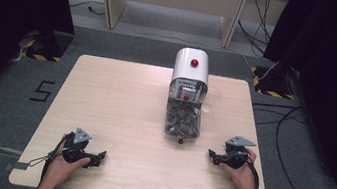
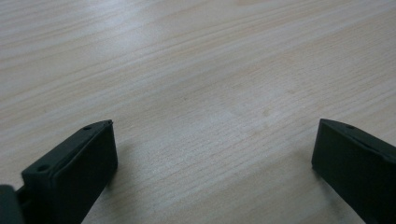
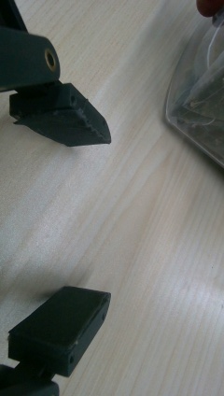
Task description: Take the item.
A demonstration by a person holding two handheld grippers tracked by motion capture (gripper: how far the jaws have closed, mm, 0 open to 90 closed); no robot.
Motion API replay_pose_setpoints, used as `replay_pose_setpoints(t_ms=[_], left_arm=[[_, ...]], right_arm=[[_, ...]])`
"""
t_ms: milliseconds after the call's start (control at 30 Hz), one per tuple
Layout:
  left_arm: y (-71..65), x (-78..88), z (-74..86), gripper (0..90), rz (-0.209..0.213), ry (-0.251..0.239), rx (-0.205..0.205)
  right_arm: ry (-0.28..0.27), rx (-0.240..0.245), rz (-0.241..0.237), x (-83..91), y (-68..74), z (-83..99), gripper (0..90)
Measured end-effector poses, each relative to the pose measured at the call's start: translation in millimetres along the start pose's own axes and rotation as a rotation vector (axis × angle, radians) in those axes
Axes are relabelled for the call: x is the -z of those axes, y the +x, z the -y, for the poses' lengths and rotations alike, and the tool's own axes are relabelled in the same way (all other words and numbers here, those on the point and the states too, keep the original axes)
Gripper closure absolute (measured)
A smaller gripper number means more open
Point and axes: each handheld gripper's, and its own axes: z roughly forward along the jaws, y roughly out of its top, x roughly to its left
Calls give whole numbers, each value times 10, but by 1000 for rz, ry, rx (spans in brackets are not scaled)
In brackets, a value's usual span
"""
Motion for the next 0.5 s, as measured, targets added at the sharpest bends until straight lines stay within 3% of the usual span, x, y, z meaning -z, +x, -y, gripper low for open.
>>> replay_pose_setpoints(t_ms=[500], left_arm=[[0, 0, 0, 0, 0, 0, 0]], right_arm=[[-1, 4, -4, 0, -8, 0, 209]])
